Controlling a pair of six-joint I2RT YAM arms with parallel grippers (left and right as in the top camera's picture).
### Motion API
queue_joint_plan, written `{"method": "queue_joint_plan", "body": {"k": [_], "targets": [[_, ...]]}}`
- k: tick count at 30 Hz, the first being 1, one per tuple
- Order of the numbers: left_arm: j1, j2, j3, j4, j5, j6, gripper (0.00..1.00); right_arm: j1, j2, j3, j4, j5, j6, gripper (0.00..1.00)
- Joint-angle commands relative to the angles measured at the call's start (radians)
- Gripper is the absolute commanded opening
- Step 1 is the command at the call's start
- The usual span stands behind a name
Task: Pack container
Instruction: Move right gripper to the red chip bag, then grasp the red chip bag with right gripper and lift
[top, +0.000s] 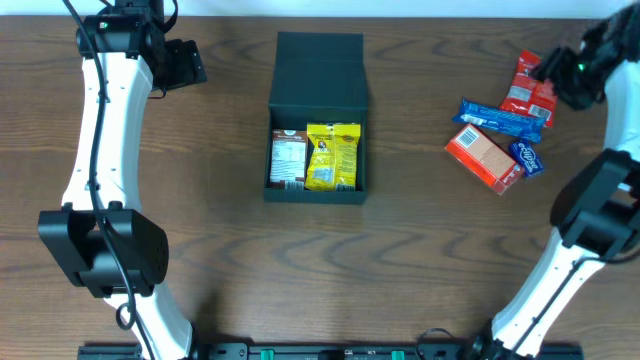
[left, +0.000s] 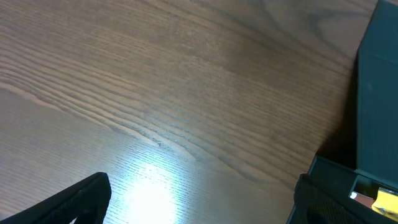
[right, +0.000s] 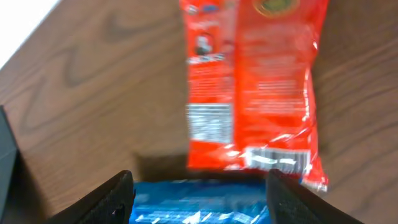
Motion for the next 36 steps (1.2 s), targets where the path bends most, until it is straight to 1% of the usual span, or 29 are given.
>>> {"method": "queue_joint_plan", "body": {"k": [1, 3, 8, 13, 19, 25, 27, 30, 34, 36], "targets": [[0.006, -0.007, 0.019, -0.005, 0.0, 0.01, 0.95, -0.044, 0.053, 0.002, 0.029, -0.149, -0.03, 0.69], [0.006, -0.007, 0.019, -0.005, 0.001, 0.01, 0.95, -0.064, 0.079, 0.002, 0.044, -0.151, -0.029, 0.72], [0.006, -0.007, 0.019, -0.027, 0.001, -0.002, 0.95, -0.1, 0.123, 0.002, 0.055, -0.172, -0.054, 0.7], [0.006, -0.007, 0.019, -0.035, 0.001, -0.043, 0.95, -0.11, 0.155, 0.002, 0.099, -0.169, -0.063, 0.7], [0.006, -0.007, 0.019, -0.045, 0.001, -0.051, 0.95, -0.11, 0.185, 0.002, 0.142, -0.17, -0.056, 0.7], [0.006, -0.007, 0.019, -0.049, 0.001, -0.055, 0.95, -0.11, 0.217, 0.002, 0.186, -0.201, -0.017, 0.66], [0.006, -0.007, 0.019, -0.049, 0.001, -0.055, 0.95, -0.109, 0.22, 0.002, 0.188, -0.207, -0.006, 0.61], [0.006, -0.007, 0.019, -0.049, 0.0, -0.055, 0.95, -0.106, 0.222, 0.002, 0.188, -0.222, -0.006, 0.5], [0.006, -0.007, 0.019, -0.048, 0.0, -0.055, 0.95, -0.103, 0.222, 0.002, 0.186, -0.238, 0.003, 0.21], [0.006, -0.007, 0.019, -0.049, 0.0, -0.054, 0.95, -0.103, 0.222, 0.002, 0.186, -0.241, 0.016, 0.09]]}}
